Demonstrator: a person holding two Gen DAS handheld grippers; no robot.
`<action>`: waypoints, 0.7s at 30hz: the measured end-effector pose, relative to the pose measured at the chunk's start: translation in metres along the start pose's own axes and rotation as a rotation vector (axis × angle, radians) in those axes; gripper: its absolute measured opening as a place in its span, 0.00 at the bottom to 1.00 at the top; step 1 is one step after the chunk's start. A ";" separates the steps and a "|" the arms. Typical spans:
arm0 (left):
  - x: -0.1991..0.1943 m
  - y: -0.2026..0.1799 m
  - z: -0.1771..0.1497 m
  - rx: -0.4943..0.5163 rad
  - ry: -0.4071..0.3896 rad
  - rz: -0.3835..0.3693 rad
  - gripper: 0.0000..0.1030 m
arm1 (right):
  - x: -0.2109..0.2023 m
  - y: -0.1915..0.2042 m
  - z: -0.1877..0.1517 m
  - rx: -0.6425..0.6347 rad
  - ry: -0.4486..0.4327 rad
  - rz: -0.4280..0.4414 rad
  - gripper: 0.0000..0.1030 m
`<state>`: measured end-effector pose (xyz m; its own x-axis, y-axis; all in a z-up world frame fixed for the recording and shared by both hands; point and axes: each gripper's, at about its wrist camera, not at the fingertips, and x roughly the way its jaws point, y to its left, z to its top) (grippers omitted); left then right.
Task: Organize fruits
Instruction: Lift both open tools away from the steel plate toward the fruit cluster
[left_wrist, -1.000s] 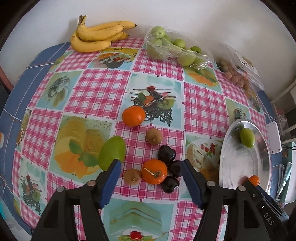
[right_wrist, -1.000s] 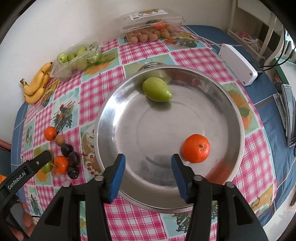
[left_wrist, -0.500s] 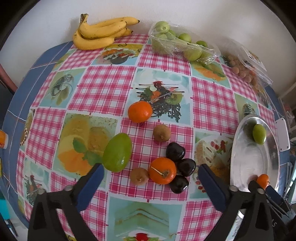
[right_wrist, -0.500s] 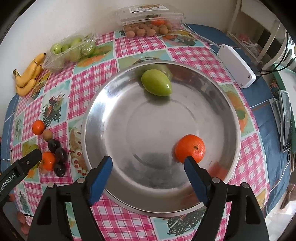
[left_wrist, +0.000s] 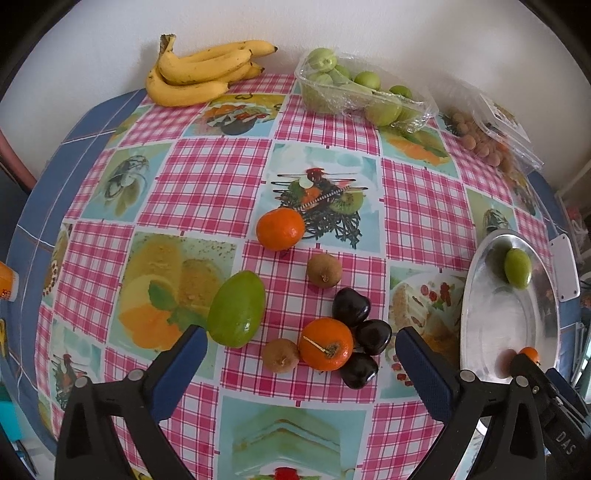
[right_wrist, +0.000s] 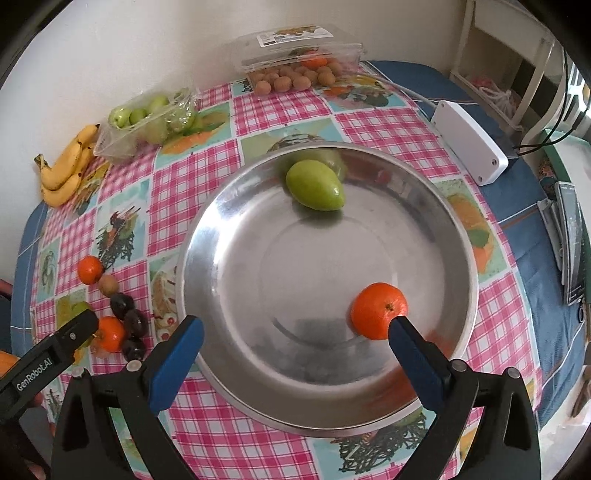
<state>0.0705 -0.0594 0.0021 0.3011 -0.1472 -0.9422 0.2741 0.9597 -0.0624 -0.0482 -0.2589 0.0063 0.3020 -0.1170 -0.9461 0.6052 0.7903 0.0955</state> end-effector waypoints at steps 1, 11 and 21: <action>0.000 0.000 0.000 -0.001 0.000 0.000 1.00 | -0.001 0.000 0.000 0.002 -0.003 0.009 0.97; -0.001 0.002 0.000 -0.012 0.006 -0.021 1.00 | -0.010 0.006 -0.003 0.037 -0.018 0.114 0.97; -0.002 0.011 -0.001 -0.036 0.017 -0.049 1.00 | 0.002 0.020 -0.007 -0.015 0.035 0.071 0.97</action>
<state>0.0724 -0.0485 0.0031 0.2721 -0.1905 -0.9432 0.2552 0.9594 -0.1202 -0.0409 -0.2395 0.0036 0.3179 -0.0396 -0.9473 0.5720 0.8048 0.1583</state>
